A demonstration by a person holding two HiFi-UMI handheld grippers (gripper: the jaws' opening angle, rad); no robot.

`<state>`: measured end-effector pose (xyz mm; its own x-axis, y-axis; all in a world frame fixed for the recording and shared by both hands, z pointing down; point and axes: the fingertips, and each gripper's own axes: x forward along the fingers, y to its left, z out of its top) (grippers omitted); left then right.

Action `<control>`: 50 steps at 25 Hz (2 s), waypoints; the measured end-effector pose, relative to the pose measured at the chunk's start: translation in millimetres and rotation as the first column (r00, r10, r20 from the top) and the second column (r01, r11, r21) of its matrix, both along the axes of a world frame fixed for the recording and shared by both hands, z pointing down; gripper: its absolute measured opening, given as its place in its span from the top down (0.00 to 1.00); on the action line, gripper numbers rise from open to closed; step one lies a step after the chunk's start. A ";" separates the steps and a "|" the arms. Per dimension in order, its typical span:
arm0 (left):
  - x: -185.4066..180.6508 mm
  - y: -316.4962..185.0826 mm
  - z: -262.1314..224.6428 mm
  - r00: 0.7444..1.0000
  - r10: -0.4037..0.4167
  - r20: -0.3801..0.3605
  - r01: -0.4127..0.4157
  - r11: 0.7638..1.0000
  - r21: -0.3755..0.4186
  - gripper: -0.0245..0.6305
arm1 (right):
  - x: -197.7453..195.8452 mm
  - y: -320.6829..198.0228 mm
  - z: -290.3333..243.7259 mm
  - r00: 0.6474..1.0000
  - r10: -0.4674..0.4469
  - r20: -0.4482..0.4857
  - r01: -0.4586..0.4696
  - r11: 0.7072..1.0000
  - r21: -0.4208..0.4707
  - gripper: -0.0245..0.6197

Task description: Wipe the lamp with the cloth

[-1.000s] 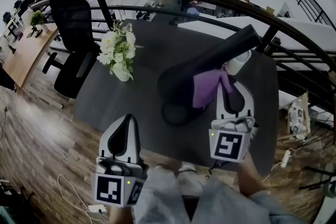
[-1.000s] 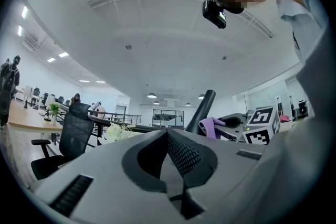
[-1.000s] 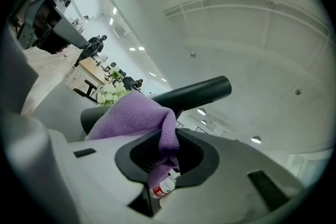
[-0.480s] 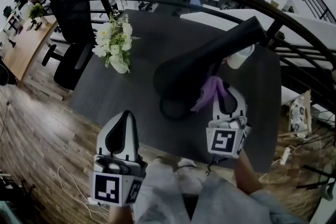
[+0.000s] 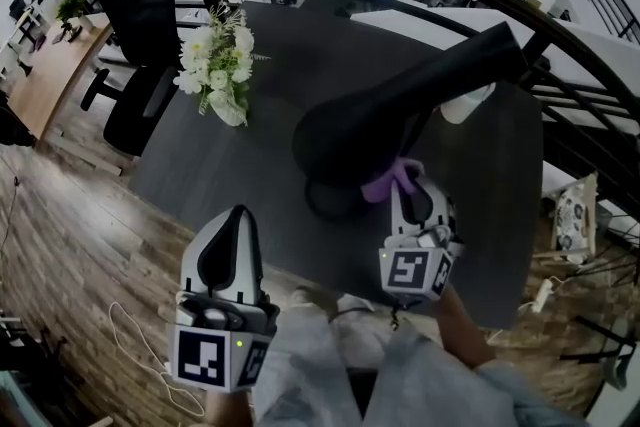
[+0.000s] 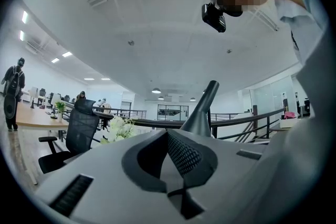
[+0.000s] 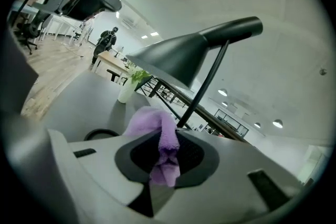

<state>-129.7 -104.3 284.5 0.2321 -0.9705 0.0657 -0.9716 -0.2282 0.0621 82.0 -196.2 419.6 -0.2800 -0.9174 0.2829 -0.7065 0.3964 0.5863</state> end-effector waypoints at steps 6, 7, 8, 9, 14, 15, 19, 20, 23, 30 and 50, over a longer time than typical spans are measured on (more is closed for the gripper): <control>-5.3 1.5 1.3 1.000 -0.025 0.001 0.025 1.000 0.001 0.95 | -21.3 15.2 30.2 0.998 -0.067 -0.019 0.065 0.995 -0.070 0.87; -6.4 2.3 2.1 1.000 -0.029 0.002 0.029 1.000 -0.004 0.95 | -25.1 19.0 36.2 0.997 -0.079 -0.021 0.077 0.993 -0.085 0.87; -7.8 3.0 3.1 0.999 -0.032 0.003 0.032 0.999 -0.010 0.95 | -29.1 22.5 42.3 0.996 -0.090 -0.023 0.087 0.991 -0.100 0.87; -9.4 3.5 4.3 0.999 -0.035 0.003 0.036 0.999 -0.016 0.95 | -33.0 25.4 48.9 0.995 -0.099 -0.026 0.096 0.989 -0.115 0.87; -15.8 4.1 7.3 0.999 -0.054 0.002 0.054 0.998 -0.027 0.95 | -44.7 37.1 87.2 0.990 -0.134 -0.043 0.122 0.972 -0.202 0.87; -17.0 4.8 8.1 0.998 -0.058 0.003 0.058 0.998 -0.031 0.95 | -46.3 39.6 94.8 0.989 -0.141 -0.044 0.128 0.967 -0.222 0.87; -24.1 6.7 10.3 0.997 -0.075 0.006 0.075 0.997 -0.035 0.95 | -57.9 51.7 127.8 0.981 -0.184 -0.055 0.159 0.941 -0.300 0.87; -26.1 7.2 10.8 0.997 -0.080 0.006 0.080 0.996 -0.036 0.95 | -62.5 55.2 135.4 0.978 -0.199 -0.058 0.171 0.933 -0.318 0.87; -31.7 10.3 13.5 0.995 -0.096 0.011 0.096 0.994 -0.046 0.95 | -78.4 65.0 152.9 0.965 -0.252 -0.069 0.212 0.910 -0.356 0.87; -46.1 19.8 19.9 0.990 -0.138 0.025 0.139 0.988 -0.066 0.95 | -120.9 64.5 175.8 0.939 -0.336 -0.069 0.286 0.878 -0.384 0.87; -61.9 32.9 21.4 0.985 -0.169 0.033 0.170 0.984 -0.053 0.95 | -179.6 11.9 185.5 0.909 -0.388 -0.154 0.312 0.877 -0.366 0.87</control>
<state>-191.7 -71.4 305.9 0.0618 -0.9903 0.1246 -0.9975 -0.0570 0.0415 -97.6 -184.3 605.0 -0.4627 -0.6152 0.6383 -0.3559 0.7884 0.5018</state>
